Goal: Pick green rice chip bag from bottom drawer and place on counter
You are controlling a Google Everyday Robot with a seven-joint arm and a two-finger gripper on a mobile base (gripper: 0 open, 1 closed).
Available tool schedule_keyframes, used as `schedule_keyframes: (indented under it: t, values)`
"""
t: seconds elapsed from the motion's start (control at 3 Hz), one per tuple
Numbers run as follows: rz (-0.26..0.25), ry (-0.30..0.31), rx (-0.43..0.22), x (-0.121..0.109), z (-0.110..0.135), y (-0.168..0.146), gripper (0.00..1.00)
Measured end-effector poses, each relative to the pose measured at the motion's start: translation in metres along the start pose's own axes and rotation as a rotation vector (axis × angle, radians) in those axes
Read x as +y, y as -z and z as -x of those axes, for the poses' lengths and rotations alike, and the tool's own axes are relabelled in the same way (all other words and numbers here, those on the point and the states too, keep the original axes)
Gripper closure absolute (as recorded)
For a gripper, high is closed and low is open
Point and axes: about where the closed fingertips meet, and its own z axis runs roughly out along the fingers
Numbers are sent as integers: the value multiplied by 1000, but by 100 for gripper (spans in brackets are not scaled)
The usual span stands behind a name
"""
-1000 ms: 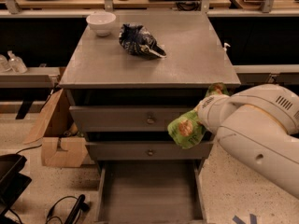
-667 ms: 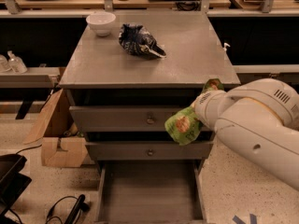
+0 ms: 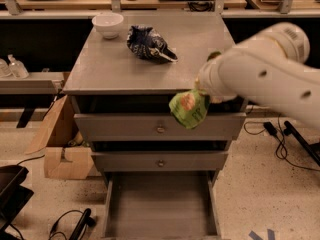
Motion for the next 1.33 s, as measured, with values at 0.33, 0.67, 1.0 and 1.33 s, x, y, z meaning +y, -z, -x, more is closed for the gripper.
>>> schedule_keyframes:
  t: [0.33,0.67,1.0,1.33]
  values:
    - [-12,90,23,-59,-39,22,100]
    - [-20,138,44,-113,-73,37,100]
    - [-33,157,31,-149,-105,27,100]
    - [-24,114,5,-158,-138,-4,100]
